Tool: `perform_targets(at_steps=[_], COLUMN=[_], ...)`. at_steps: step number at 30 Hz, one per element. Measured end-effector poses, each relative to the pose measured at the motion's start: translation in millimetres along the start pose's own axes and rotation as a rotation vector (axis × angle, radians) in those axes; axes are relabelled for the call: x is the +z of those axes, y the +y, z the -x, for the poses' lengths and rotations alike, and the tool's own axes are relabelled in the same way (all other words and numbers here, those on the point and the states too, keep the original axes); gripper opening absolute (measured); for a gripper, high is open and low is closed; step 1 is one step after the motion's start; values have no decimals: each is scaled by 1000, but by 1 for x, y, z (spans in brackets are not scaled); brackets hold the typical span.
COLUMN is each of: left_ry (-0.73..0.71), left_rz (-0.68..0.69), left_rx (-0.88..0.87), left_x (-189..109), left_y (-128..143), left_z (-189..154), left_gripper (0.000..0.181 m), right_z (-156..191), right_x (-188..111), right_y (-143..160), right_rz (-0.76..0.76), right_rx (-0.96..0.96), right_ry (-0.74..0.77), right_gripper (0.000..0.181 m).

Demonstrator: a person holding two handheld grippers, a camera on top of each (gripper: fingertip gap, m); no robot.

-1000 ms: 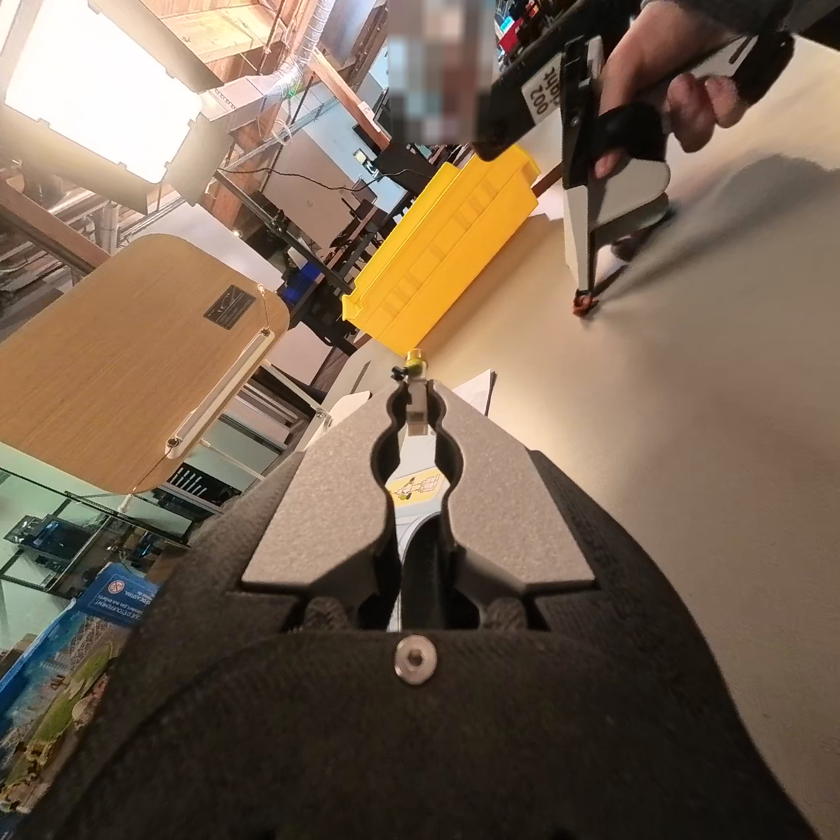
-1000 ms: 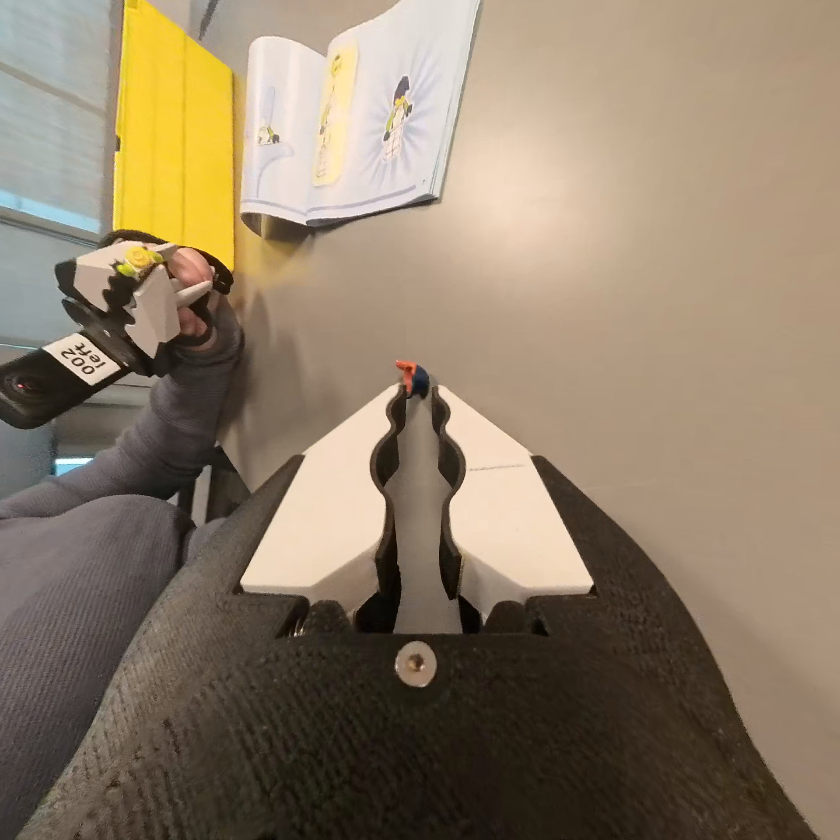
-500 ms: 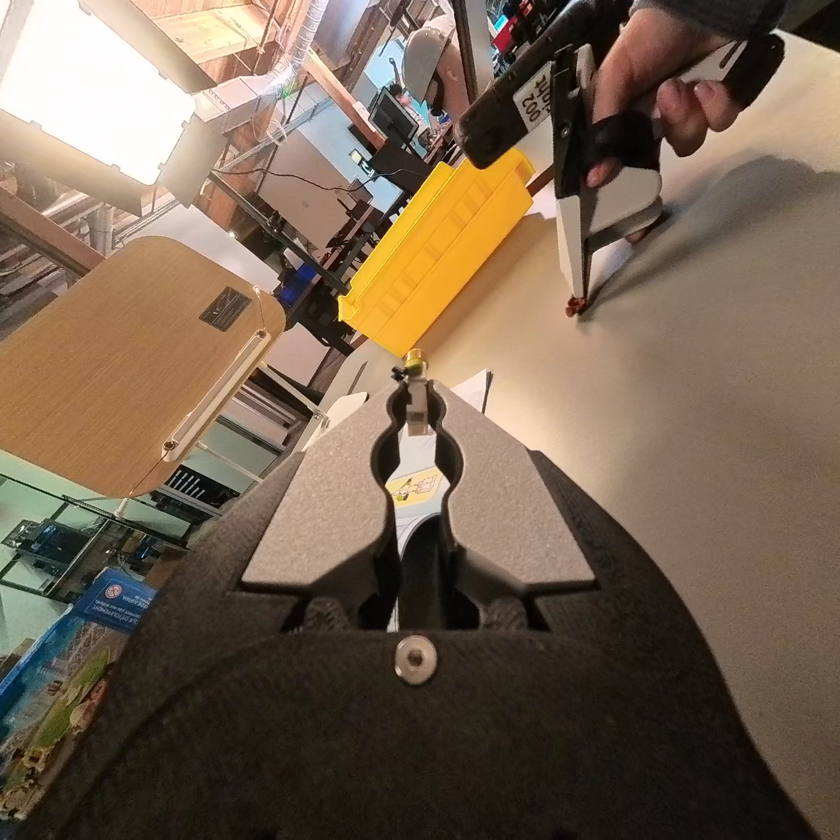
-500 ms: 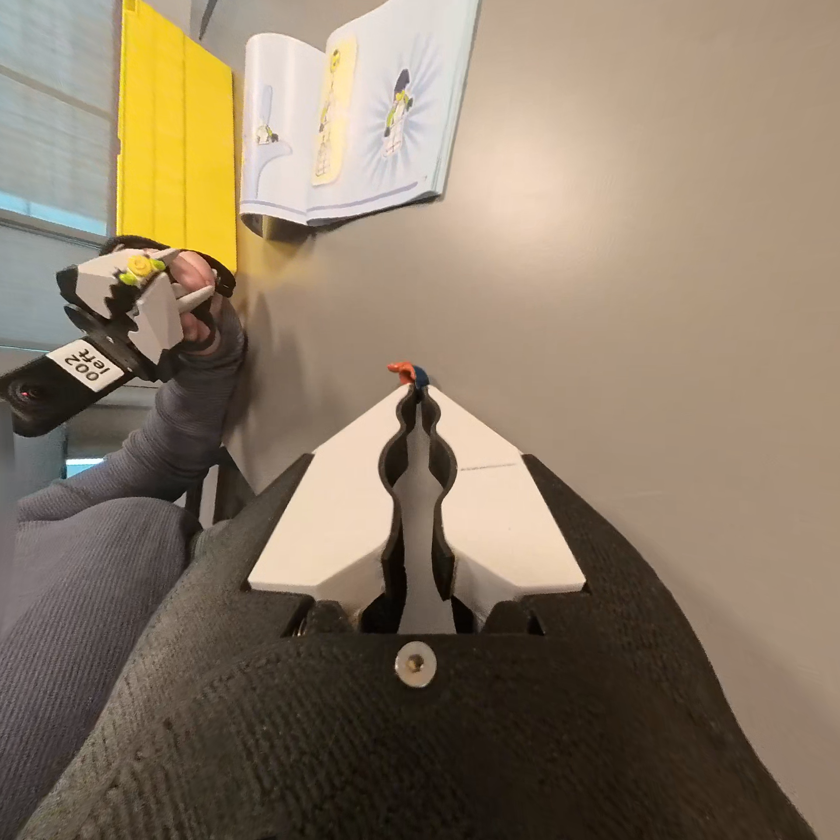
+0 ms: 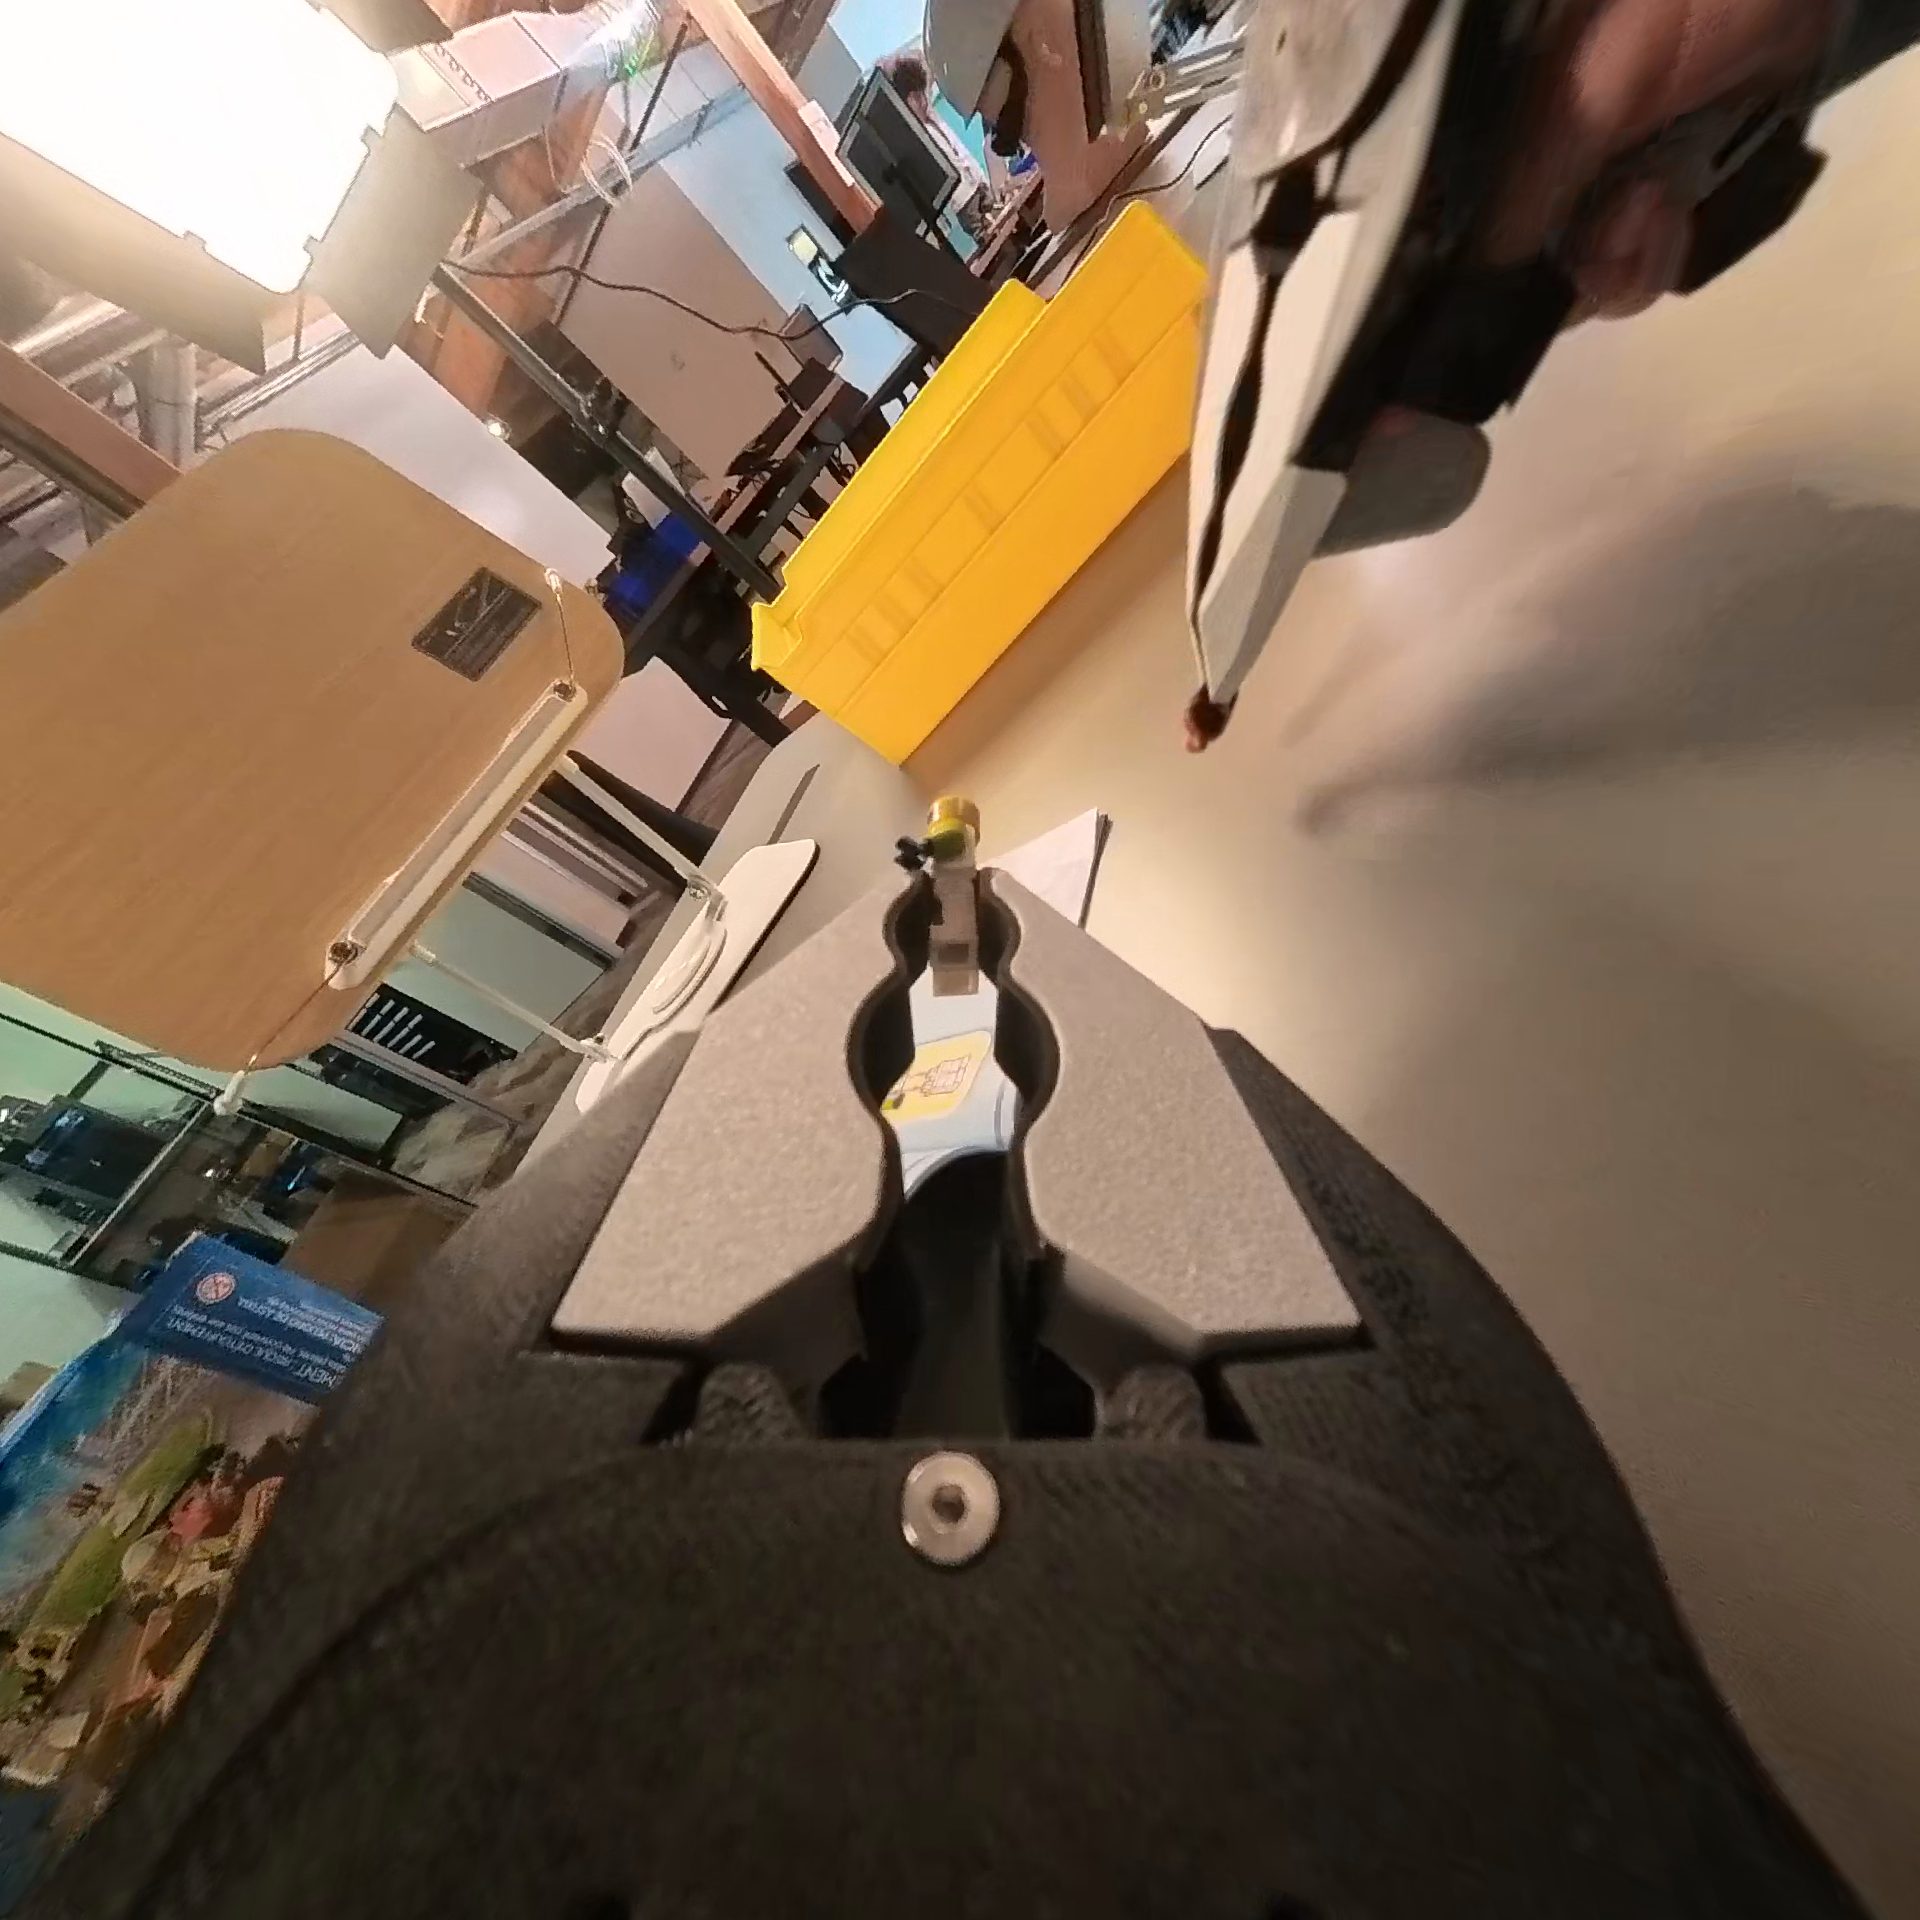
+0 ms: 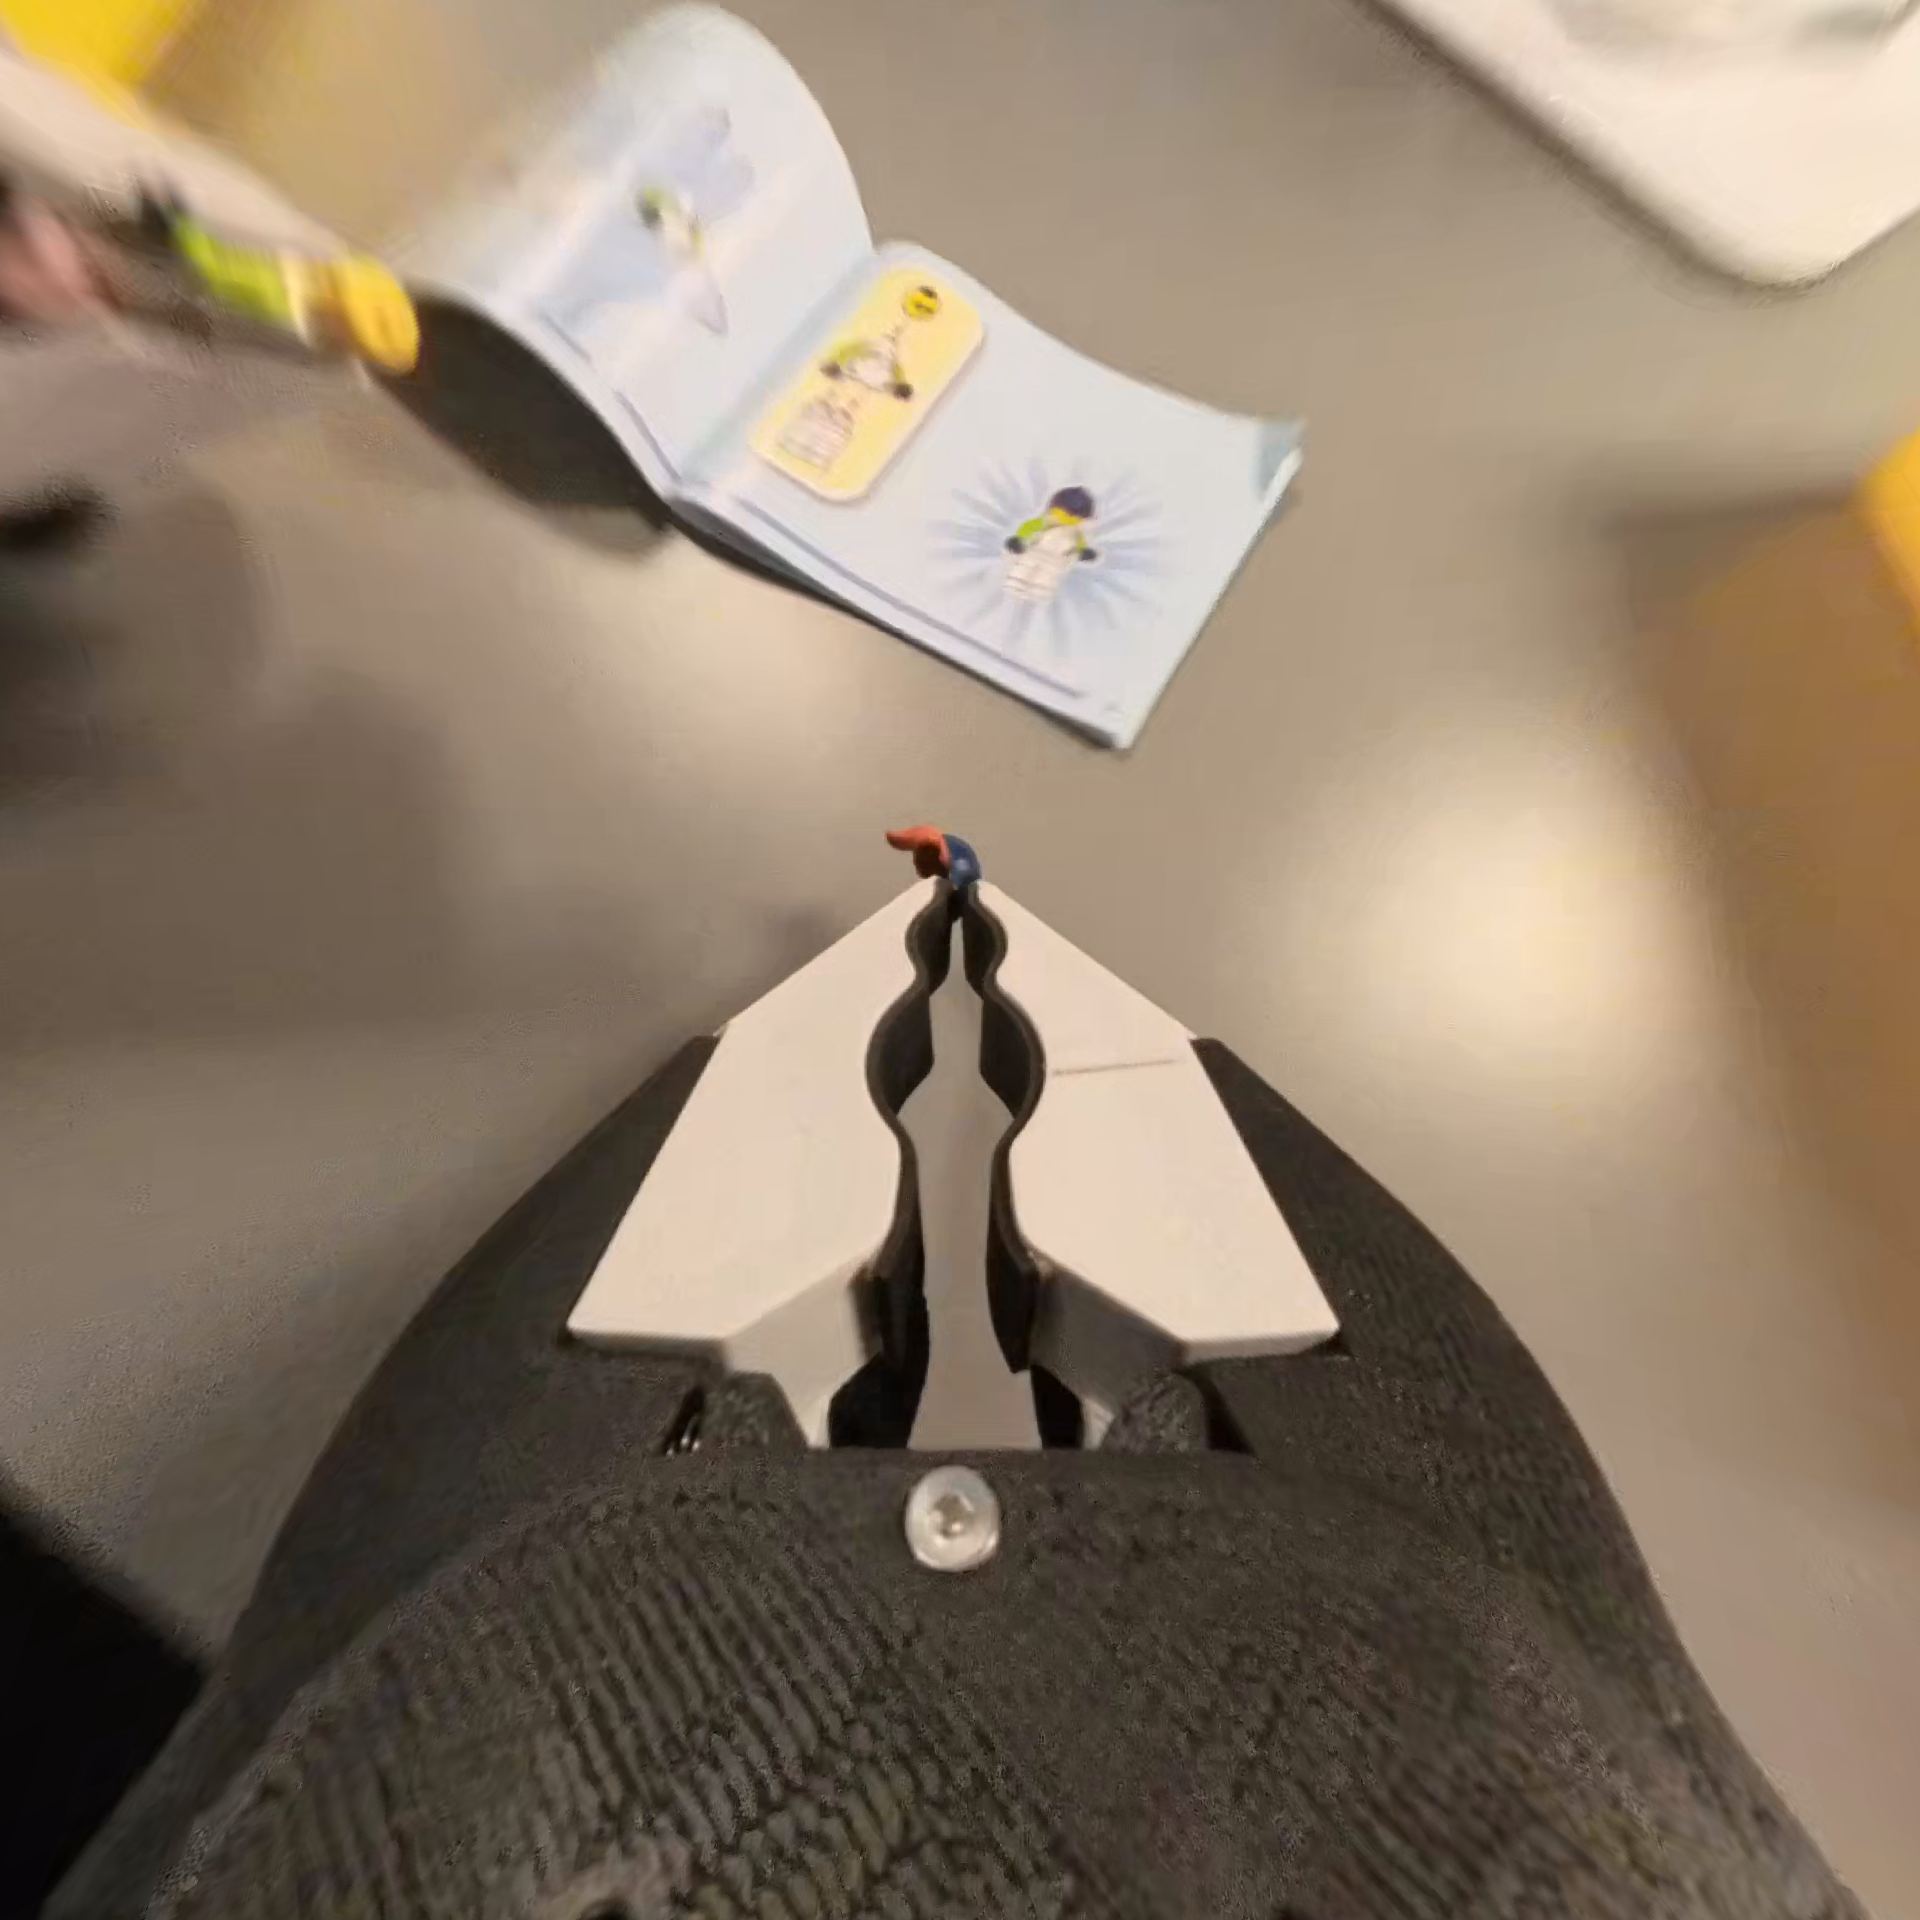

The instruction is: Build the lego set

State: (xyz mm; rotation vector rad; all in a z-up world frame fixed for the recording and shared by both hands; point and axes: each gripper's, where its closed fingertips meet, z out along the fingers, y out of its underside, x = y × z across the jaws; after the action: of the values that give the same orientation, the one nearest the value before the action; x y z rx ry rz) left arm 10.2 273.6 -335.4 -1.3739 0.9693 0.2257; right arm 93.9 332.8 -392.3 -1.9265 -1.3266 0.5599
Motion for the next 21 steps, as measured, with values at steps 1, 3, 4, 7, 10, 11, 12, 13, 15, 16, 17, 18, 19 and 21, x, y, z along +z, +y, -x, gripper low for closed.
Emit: perform_targets(at_steps=[1,3,4,7,10,11,12,13,15,16,17,18,19,21], left_ry=[1,3,5,9,12,12,14,16,20,22,24,25,26,27], left_rz=[6,8,9,7,9,9,8,7,8,8,8,8,7,8], left_rx=[1,4,7,20,39,43,46,47,50,51,52,54,56,60], left_x=[0,1,1,1,2,2,2,2,2,2,2,3,3,3], left_y=[1,1,1,-1,-1,-1,-1,-2,-1,-1,-1,-2,-2,-2], left_z=[0,-1,-1,-3,-5,-5,-6,-6,-7,-8,-8,-8,-9,-9], left_gripper=[6,6,6,6,6,6,6,6,6,6,6,6,6,6], right_z=[-6,-13,-14,-4,2,2,2,3,7,9,11,12,12,12], right_x=[-1,-4,-5,-2,2,1,0,0,-1,-1,-1,0,0,0], right_y=[1,0,-1,6,16,18,19,20,22,23,24,26,27,28], right_rz=[12,34,42,65,56,58,61,64,71,76,86,96,96,109], right_rx=[-154,-507,-688,-1145,-1323,-1351,-1367,-1384,-1445,-1488,-1528,-1558,-1578,-1606], right_ry=[98,283,367,507,547,551,553,546,527,519,506,492,485,465], right_gripper=[0,0,0,0,0,0,0,0,0,0,0,0,0,0])
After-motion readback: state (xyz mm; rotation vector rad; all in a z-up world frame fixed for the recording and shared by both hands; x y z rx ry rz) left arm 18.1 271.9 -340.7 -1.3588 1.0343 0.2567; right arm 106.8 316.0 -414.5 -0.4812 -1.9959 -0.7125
